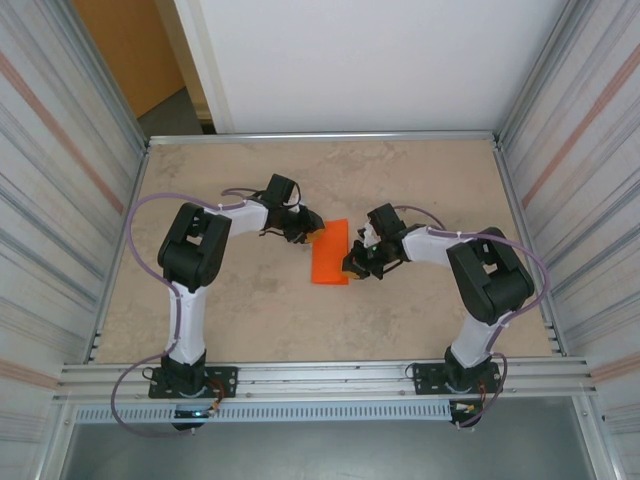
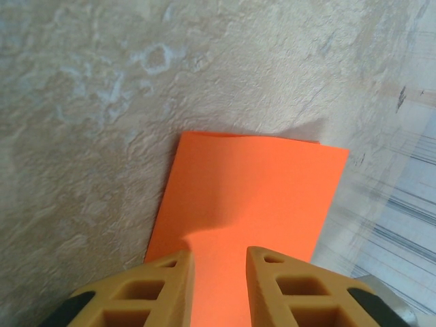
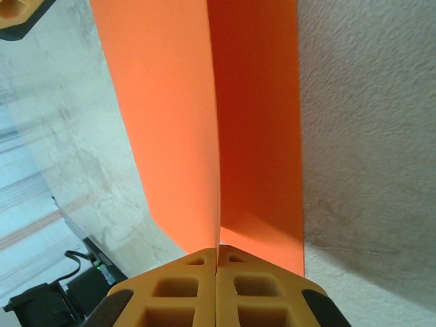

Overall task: Fold a paper plane with a square sheet of paper (pick it up from the middle)
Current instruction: Fold the triangle a second time at the center of the table.

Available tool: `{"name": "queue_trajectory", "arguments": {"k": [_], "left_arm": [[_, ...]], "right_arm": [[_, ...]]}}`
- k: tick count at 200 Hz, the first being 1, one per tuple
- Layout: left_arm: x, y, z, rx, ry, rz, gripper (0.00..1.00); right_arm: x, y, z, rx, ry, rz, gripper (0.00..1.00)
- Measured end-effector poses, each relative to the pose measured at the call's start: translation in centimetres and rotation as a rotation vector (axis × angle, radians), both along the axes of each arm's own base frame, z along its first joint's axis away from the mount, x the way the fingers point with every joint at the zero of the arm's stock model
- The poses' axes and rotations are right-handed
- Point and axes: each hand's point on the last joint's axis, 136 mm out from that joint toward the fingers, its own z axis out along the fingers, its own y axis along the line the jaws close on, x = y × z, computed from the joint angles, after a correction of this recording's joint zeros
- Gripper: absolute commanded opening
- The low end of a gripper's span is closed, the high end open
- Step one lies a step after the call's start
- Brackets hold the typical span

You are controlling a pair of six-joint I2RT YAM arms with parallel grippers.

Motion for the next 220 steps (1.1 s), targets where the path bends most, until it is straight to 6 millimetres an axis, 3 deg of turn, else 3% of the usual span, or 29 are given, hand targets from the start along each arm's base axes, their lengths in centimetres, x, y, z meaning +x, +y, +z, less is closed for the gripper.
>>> {"name": "queue_trajectory", "arguments": {"k": [68, 105, 162, 220], "left_arm": [[-0.6, 0.8, 1.0, -0.028, -0.084, -0.044, 0.26], [-0.9, 0.1, 1.5, -0.046, -0.115, -0.086, 0.24], [-1.1, -1.9, 2.2, -0.076, -0.137, -0.150, 0.23], [-1.4, -2.7, 0.3, -0.050, -0.093, -0.189, 0.18]], "right_arm": [[-0.6, -1.8, 0.4, -0.027, 0.047, -0.026, 0.03], [-1.4, -3.0, 0.0, -0.058, 0.097, -0.024, 0.03], [-0.9, -2.7, 0.8, -0.060, 0.098, -0.012, 0.03], [-1.2, -2.9, 0.4, -0.075, 0.130, -0.012, 0.03]]}}
